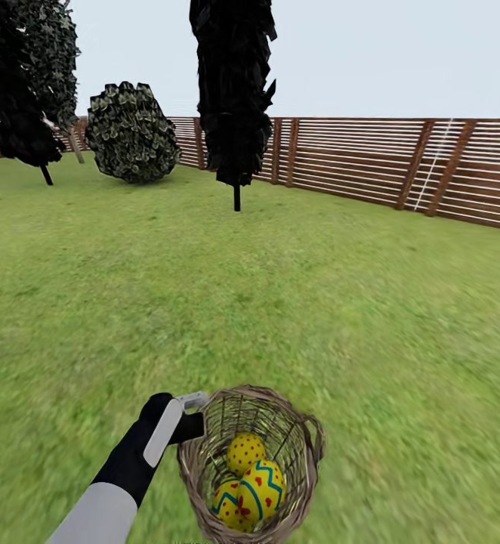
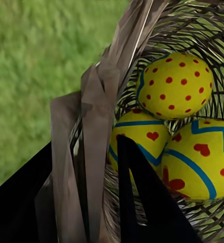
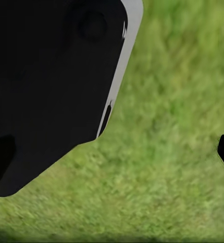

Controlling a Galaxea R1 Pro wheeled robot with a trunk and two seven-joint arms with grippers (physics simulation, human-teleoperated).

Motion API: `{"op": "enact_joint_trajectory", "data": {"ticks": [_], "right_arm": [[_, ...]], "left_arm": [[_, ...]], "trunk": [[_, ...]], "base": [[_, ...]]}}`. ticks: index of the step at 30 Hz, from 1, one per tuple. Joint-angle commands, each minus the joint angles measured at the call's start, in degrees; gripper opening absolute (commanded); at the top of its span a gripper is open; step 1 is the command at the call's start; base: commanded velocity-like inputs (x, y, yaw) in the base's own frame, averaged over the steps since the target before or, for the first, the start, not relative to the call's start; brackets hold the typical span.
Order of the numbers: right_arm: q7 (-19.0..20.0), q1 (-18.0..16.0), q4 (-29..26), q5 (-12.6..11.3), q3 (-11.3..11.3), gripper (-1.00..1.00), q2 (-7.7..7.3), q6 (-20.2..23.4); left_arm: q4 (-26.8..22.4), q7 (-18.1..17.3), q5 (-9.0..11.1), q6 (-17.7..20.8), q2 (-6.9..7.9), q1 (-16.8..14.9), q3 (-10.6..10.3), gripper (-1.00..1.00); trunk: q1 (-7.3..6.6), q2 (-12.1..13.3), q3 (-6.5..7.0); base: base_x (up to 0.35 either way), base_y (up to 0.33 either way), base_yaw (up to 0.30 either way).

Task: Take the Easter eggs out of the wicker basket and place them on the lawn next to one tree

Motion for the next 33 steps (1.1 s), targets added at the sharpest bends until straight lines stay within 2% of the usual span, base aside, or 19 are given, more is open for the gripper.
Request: {"op": "enact_joint_trajectory", "data": {"ticks": [1,4,26,31,33], "right_arm": [[0.15,-0.05,0.04,0.43,-0.49,1.0,-0.03,0.13],[0.06,-0.05,0.04,0.43,-0.49,1.0,-0.03,0.12],[0.05,0.12,0.59,0.53,-0.49,1.0,0.08,0.2],[0.05,0.08,-0.07,0.66,-0.5,1.0,0.03,0.2],[0.05,0.08,-0.1,0.42,-0.49,1.0,0.46,0.18]], "left_arm": [[-0.03,0.57,1.07,-0.05,0.35,-0.05,-0.08,-1.0],[-0.06,0.57,1.07,-0.05,1.02,-0.05,-0.08,-1.0],[-0.12,0.57,1.07,-0.05,1.05,-0.05,-0.17,-1.0],[-0.12,0.57,1.07,-0.05,1.05,-0.05,-0.17,-1.0],[-0.12,0.57,1.07,-0.05,1.05,-0.05,-0.17,-1.0]], "trunk": [[-0.22,0.36,0.12],[-0.88,1.57,0.66],[-5.71,10.39,4.61],[-6.81,12.4,5.51],[-7.25,13.2,5.87]], "base": [[0.0,0.0,0.29],[0.0,0.0,0.29],[0.0,0.0,0.289],[0.0,0.0,0.039],[0.0,0.0,0.0]]}}
